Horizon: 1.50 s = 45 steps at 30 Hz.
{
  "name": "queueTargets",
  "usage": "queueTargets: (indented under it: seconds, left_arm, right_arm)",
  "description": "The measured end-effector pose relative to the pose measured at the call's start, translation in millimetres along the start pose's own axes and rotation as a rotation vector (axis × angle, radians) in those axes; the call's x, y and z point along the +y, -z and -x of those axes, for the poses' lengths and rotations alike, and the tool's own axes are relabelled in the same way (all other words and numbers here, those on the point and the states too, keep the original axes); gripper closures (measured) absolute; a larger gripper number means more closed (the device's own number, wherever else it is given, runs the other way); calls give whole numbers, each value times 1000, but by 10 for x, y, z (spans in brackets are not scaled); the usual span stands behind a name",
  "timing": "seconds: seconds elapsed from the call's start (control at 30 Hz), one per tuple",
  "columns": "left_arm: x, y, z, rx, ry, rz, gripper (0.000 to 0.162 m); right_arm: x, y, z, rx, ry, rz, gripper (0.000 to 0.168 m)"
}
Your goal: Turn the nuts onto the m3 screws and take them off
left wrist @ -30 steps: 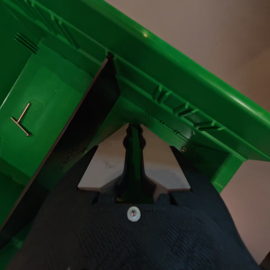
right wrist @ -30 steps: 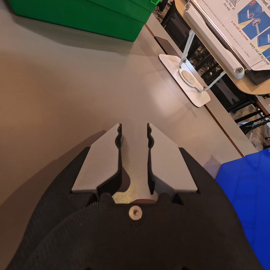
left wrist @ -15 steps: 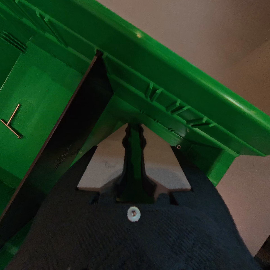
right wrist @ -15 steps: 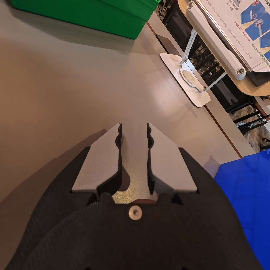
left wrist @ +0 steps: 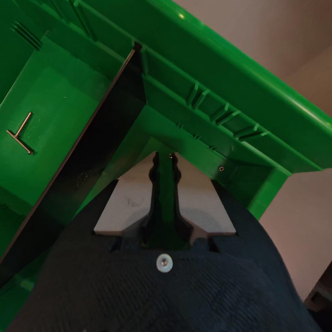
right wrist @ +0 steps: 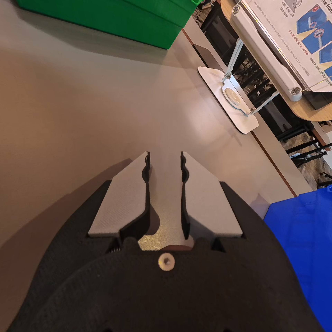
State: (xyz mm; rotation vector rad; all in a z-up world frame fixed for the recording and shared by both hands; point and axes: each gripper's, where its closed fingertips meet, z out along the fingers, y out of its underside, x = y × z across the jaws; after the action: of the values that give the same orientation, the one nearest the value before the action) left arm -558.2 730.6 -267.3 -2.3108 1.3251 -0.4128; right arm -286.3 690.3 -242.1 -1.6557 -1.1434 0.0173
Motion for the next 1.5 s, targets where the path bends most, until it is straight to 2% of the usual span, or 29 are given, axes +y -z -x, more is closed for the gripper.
queueTargets:
  seconds: [0.03, 0.3, 0.53, 0.8, 1.07, 1.3, 1.5]
  left_arm:
    - [-1, 7, -2, -1, -1, -2, 148]
    - [41, -51, -46, 10, -15, 35, 149]
    - [40, -61, 3, -30, -24, 38, 159]
    - [35, -60, -7, -23, -40, 36, 162]
    - [21, -61, 19, -30, -24, 26, 162]
    - [-92, -32, -85, 20, -30, -32, 151]
    - [-53, -92, -67, 4, -37, 7, 149]
  right_arm:
    - [-1, 1, 2, 0, 1, 0, 137]
    - [-1, -1, 7, 1, 7, 1, 138]
    - [2, -5, 14, 1, 14, 5, 138]
    - [-3, -2, 20, -1, 18, 2, 139]
    - [-3, 4, 26, -4, 19, 0, 139]
    - [4, -3, 30, -5, 22, 6, 139]
    - [6, -5, 31, -5, 23, 8, 139]
